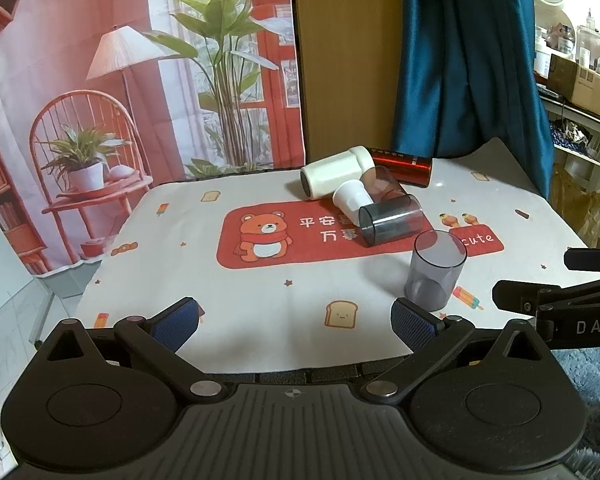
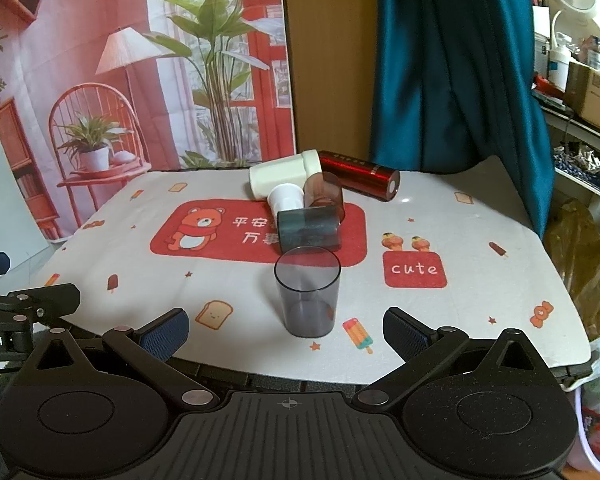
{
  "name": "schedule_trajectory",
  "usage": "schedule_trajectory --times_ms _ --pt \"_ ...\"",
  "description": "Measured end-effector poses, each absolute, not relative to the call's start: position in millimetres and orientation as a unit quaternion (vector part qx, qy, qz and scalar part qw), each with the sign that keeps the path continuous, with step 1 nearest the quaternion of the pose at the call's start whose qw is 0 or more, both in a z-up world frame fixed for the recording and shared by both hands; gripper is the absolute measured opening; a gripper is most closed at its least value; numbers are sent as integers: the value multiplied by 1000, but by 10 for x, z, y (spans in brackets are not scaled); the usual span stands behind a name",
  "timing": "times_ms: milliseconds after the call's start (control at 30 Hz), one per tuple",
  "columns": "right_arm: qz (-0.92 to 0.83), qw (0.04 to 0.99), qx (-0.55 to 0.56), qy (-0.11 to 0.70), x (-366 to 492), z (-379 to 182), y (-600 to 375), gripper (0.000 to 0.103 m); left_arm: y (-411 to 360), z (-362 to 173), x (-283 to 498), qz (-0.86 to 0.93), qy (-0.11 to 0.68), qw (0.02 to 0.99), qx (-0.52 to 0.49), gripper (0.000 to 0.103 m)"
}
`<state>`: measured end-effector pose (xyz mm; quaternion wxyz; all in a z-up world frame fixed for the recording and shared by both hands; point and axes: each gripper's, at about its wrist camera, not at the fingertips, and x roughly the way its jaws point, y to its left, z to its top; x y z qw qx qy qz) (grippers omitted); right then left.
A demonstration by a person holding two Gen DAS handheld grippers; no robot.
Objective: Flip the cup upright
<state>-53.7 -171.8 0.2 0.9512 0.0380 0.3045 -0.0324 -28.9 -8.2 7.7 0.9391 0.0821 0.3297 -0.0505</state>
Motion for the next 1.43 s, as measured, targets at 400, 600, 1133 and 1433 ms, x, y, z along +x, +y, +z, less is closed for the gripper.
schedule_trajectory --times_ms 400,600,1133,1433 --pt "-32 951 38 305 -534 2 -1718 103 -86 77 -282 -51 331 939 82 103" --pt "-32 951 38 305 -531 -1 -1720 103 -88 77 -282 -51 331 939 82 103" --pt "-32 951 39 306 -531 0 -1722 103 -90 74 -284 -51 331 939 82 103" --pt "-32 951 39 306 -530 -1 -1723 103 -97 44 -304 -52 329 939 82 103"
